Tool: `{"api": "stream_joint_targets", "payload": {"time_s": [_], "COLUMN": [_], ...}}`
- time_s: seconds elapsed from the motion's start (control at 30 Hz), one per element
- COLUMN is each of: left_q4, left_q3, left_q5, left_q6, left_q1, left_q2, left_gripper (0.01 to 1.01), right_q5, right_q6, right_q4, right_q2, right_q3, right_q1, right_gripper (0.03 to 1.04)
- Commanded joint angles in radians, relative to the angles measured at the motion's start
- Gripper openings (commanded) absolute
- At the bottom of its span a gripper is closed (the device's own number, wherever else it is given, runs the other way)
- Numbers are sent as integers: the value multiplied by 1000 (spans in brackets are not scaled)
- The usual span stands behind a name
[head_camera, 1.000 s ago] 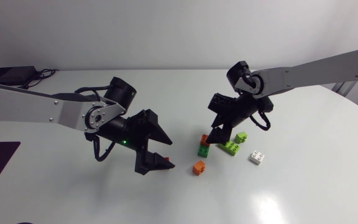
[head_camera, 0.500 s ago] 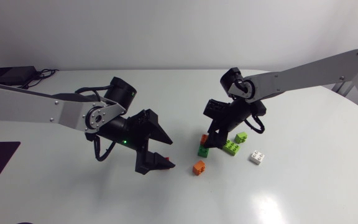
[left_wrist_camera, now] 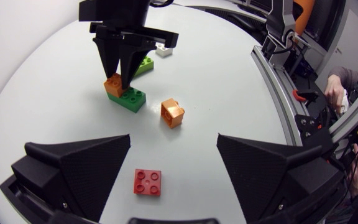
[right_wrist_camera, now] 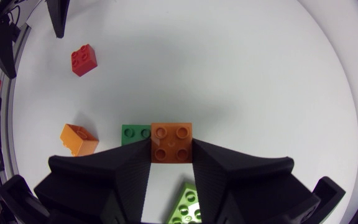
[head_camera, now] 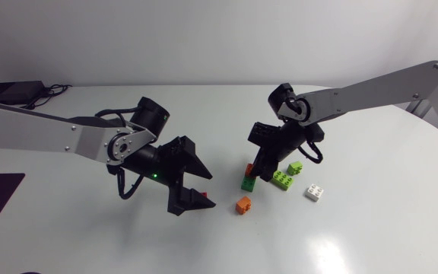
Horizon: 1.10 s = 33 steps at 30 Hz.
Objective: Separate the duplo bricks
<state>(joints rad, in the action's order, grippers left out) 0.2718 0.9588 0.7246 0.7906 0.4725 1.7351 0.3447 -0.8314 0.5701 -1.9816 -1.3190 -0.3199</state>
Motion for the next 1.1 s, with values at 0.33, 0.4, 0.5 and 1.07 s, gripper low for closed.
{"api": "stream_joint_targets", "payload": {"time_s": [0.33, 0.4, 0.5, 1.07], "left_q4": [-34, -45, -75, -95], "left_q3": [90, 115, 138, 236], "left_q5": [-5, -5, -5, -102], "left_q6": [-99, -113, -149, -228], "left_q1": [5, 3, 2, 20], "left_q2": [121, 146, 165, 304], "left_gripper": [972, 936, 784, 246], "right_q5": [-72, -88, -102, -136], "right_q6": [97, 117, 149, 272], "right_q4": [-36, -44, -56, -101], "right_q2": [-37, -39, -36, -42], "right_q3": [-29, -34, -40, -55], "right_q1": [-127, -146, -162, -179], "right_gripper": [203, 203, 203, 203]}}
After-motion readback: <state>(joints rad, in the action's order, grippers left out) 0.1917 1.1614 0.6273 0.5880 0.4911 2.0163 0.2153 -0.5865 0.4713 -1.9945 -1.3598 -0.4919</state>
